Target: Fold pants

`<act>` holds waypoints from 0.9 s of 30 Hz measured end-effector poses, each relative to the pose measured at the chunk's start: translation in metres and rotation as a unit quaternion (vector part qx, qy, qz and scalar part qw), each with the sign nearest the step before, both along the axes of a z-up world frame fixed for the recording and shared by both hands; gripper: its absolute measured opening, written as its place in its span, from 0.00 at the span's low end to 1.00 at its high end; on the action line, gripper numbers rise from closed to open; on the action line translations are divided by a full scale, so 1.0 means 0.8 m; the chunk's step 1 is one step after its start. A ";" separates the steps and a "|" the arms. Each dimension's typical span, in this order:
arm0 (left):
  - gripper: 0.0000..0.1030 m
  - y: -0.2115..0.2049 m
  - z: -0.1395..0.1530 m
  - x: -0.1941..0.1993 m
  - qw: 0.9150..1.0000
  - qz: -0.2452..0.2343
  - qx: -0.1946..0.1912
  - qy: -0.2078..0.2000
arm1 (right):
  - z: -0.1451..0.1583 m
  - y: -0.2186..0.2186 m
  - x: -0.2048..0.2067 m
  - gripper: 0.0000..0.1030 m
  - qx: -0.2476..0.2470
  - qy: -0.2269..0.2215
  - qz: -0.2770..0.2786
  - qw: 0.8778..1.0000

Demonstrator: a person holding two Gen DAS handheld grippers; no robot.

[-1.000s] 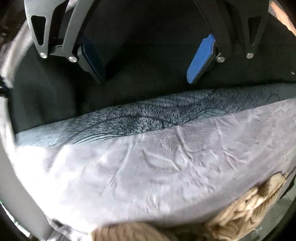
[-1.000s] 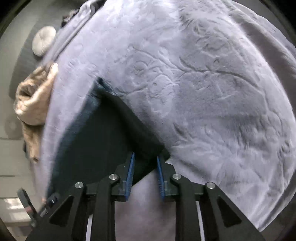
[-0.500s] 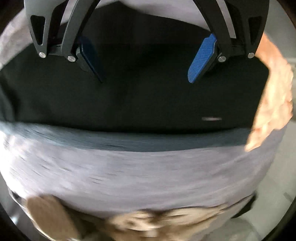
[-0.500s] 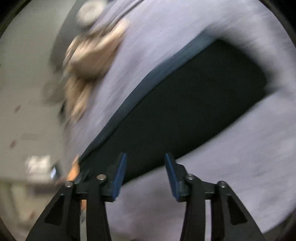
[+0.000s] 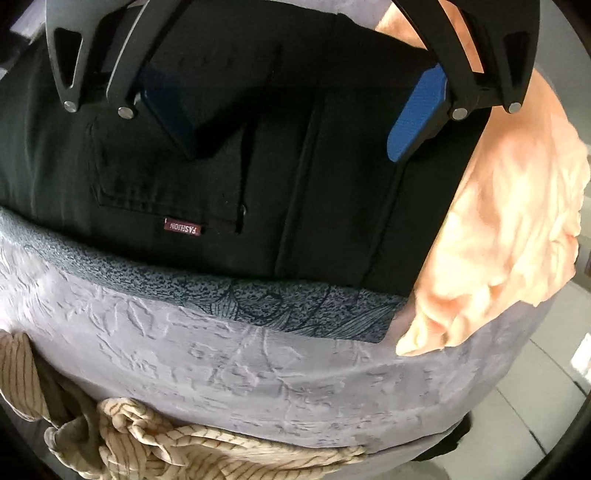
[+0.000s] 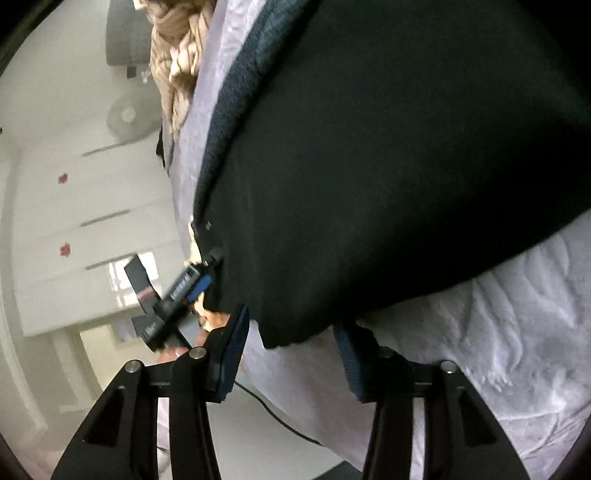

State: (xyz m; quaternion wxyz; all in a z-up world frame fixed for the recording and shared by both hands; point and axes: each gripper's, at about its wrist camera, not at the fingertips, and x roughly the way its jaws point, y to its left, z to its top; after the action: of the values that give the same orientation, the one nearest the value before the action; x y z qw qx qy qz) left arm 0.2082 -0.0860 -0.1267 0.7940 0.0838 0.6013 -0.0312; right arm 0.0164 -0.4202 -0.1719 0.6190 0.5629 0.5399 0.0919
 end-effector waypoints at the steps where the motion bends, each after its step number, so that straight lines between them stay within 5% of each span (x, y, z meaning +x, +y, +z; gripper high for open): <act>1: 1.00 0.000 0.000 0.001 1.000 -0.003 -0.003 0.000 | 0.006 -0.003 -0.004 0.14 -0.010 0.003 -0.003 1.000; 4: 1.00 0.009 -0.001 0.008 1.000 -0.017 -0.004 -0.003 | 0.030 -0.002 -0.001 0.14 -0.045 -0.018 0.013 0.999; 6: 1.00 0.004 -0.003 0.009 1.000 -0.021 0.002 -0.001 | 0.014 0.011 -0.006 0.14 -0.088 0.026 0.044 0.995; 8: 1.00 0.003 0.011 0.006 1.000 -0.018 0.001 0.009 | 0.005 0.008 -0.017 0.18 -0.069 0.055 0.049 0.995; 10: 1.00 0.007 0.024 0.017 0.999 -0.021 -0.035 0.001 | 0.031 0.007 -0.019 0.20 -0.065 0.036 0.076 0.994; 11: 1.00 0.002 0.035 0.014 0.998 -0.026 -0.050 -0.009 | 0.049 0.009 -0.009 0.24 -0.091 0.014 0.094 0.991; 13: 1.00 -0.016 0.042 0.015 0.997 -0.038 -0.058 -0.018 | 0.083 0.003 0.013 0.49 -0.159 -0.021 0.117 0.980; 14: 1.00 -0.029 0.040 0.021 0.997 -0.040 -0.061 -0.022 | 0.096 -0.002 0.034 0.51 -0.204 -0.030 0.119 0.971; 20: 1.00 -0.055 -0.010 0.081 0.999 0.035 -0.029 -0.023 | 0.065 -0.003 0.160 0.51 -0.331 -0.035 0.146 0.932; 23: 1.00 -0.045 -0.018 0.100 0.998 0.058 -0.019 -0.024 | 0.043 -0.015 0.183 0.46 -0.351 -0.020 0.148 0.924; 27: 1.00 -0.026 0.007 0.099 0.999 0.041 0.004 -0.035 | 0.072 -0.056 0.179 0.43 -0.391 -0.010 0.086 0.916</act>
State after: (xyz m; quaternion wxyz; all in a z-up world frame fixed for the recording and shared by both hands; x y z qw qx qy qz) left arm 0.2878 -0.1066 -0.1209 0.8149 0.0636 0.5760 0.0066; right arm 0.1595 -0.4648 -0.1141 0.7846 0.2263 0.5732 -0.0682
